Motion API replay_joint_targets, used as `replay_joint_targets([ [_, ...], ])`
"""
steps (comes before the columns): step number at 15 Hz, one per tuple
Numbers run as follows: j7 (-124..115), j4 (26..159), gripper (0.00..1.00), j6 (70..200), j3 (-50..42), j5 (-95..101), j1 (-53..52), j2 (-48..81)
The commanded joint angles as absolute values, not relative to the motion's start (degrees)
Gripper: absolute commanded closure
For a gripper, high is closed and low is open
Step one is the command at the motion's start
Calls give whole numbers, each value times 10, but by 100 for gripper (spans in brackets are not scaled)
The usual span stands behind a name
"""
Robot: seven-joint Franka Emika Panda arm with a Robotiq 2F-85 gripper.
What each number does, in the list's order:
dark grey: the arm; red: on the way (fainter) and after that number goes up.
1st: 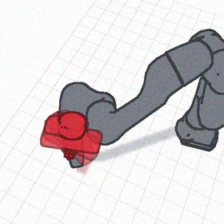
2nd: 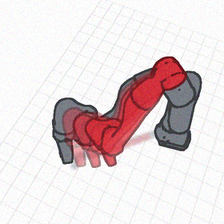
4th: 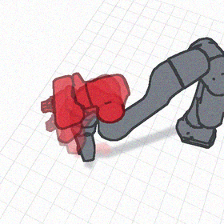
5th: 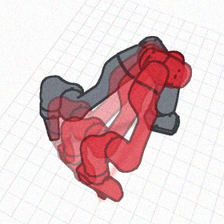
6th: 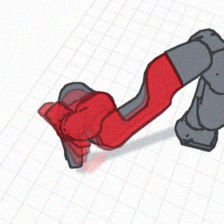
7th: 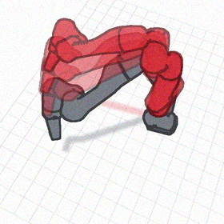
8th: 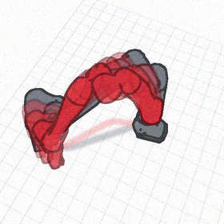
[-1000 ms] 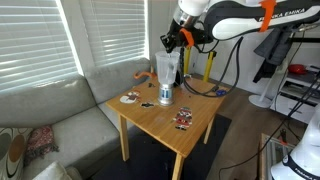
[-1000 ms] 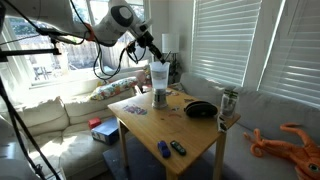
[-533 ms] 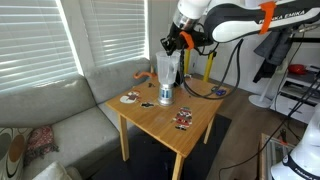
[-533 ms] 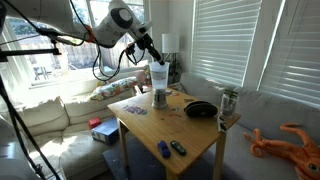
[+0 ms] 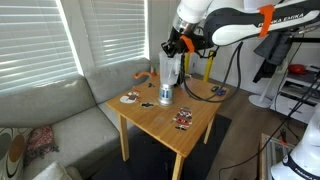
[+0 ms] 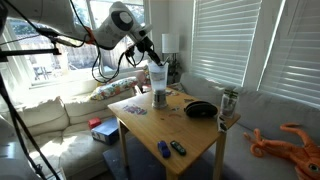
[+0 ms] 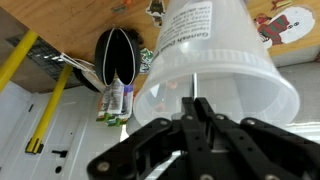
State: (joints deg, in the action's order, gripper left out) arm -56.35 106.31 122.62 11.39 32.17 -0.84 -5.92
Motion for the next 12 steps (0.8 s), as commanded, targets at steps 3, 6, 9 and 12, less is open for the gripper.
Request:
replay_joint_targets([
  [3, -576, 1056, 98, 1224, 100, 318, -19, -49],
  [6, -575, 1057, 98, 1225, 97, 315, -20, -46],
  [9, -574, 1056, 98, 1225, 96, 315, -21, -42],
  [12, -573, 1057, 98, 1223, 96, 314, -22, -42],
])
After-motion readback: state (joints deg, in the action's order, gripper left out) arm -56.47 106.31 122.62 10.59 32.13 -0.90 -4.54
